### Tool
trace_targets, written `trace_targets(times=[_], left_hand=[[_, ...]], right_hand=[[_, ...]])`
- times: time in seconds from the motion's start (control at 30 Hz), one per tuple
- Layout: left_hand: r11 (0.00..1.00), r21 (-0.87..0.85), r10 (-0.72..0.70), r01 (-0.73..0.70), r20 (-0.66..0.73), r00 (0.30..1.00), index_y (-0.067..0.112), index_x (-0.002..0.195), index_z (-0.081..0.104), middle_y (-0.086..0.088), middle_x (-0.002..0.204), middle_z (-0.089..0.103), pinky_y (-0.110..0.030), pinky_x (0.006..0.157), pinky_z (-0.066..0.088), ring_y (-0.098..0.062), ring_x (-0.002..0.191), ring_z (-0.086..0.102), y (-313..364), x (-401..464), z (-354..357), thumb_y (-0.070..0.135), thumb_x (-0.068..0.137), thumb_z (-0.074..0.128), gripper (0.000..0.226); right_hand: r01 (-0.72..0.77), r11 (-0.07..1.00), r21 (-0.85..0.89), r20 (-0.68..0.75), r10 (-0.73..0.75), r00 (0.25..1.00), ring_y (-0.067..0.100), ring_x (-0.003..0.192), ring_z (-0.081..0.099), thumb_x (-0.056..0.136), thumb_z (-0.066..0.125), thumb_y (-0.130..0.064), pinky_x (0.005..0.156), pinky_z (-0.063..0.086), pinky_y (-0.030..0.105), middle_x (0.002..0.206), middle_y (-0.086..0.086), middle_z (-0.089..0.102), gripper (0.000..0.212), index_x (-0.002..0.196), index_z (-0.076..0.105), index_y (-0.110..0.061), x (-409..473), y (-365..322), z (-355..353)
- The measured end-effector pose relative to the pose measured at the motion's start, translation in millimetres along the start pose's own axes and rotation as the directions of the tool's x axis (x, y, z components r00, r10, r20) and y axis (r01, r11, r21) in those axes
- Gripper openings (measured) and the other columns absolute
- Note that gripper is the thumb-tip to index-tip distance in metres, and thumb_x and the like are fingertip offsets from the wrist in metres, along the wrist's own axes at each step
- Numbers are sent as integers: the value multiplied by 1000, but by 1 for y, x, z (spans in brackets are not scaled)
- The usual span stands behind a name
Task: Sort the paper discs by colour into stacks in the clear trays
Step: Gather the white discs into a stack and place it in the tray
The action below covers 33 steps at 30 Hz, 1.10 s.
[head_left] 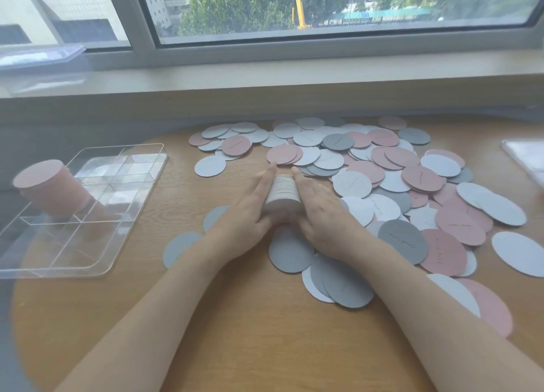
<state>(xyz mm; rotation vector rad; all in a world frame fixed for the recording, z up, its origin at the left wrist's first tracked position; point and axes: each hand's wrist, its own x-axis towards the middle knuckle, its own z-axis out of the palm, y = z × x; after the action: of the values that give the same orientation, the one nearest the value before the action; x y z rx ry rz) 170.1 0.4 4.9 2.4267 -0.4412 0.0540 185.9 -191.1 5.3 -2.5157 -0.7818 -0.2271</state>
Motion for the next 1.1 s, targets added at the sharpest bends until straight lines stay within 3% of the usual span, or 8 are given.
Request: trace_targets(times=[0.1,0.2,0.33,0.4,0.5,0.67,0.9,1.1], left_hand=[[991,135,14,-8,-44,999,32,159,-1,8,159,25,-39,118,22,-15,144,26,-4,3,-1,49,93,52,87],[976,218,7,1,-36,999,34,158,-6,4,154,34,-40,116,20,-15,143,28,-6,3,-1,70,87,31,88],[989,141,39,-33,-39,998,31,159,10,11,141,48,-29,107,24,-4,126,40,-11,6,-14,83,86,10,90],[998,68,-4,15,-163,987,26,157,27,13,130,58,-31,104,33,-6,118,49,-23,12,-25,77,92,21,83],[960,157,-164,232,-357,920,19,153,37,1,146,51,-39,112,31,-20,136,42,-56,22,-40,42,101,49,58],[829,329,-356,453,-316,880,17,156,29,1,163,28,-40,119,23,-19,150,24,-87,29,-53,46,102,46,64],[822,365,-258,437,-445,857,23,120,68,-2,116,65,-42,90,41,-31,107,58,-85,23,-60,47,97,56,36],[875,276,-177,398,-582,793,12,96,67,-9,81,57,-42,69,43,-37,84,55,-62,12,-62,32,104,47,30]], right_hand=[[10,1000,-9,0,-10,1000,25,143,29,95,55,-38,119,18,37,156,11,34,79,155,18,-5,1,1,1],[8,1000,-19,-33,-8,999,24,137,37,90,42,-43,116,25,42,150,11,44,74,151,31,-4,2,3,3],[30,999,13,-82,-28,996,14,132,32,90,60,-21,117,22,39,146,7,49,64,148,37,-6,0,2,1],[39,999,10,-92,-38,995,12,129,30,89,63,-17,116,19,36,143,6,51,63,147,38,-8,1,2,0],[31,999,10,-81,-30,996,9,126,26,90,63,-15,112,15,29,144,6,50,63,147,37,-9,1,2,0],[35,999,5,-77,-35,996,9,126,27,93,63,-24,110,16,26,144,4,50,63,148,36,-11,1,3,1],[23,1000,18,-63,-22,998,12,124,34,86,37,-45,108,18,25,141,4,52,71,147,38,-10,0,1,-1],[20,999,34,-54,-19,998,12,125,31,91,64,-20,109,17,25,143,4,50,65,150,35,-13,-1,1,-2]])
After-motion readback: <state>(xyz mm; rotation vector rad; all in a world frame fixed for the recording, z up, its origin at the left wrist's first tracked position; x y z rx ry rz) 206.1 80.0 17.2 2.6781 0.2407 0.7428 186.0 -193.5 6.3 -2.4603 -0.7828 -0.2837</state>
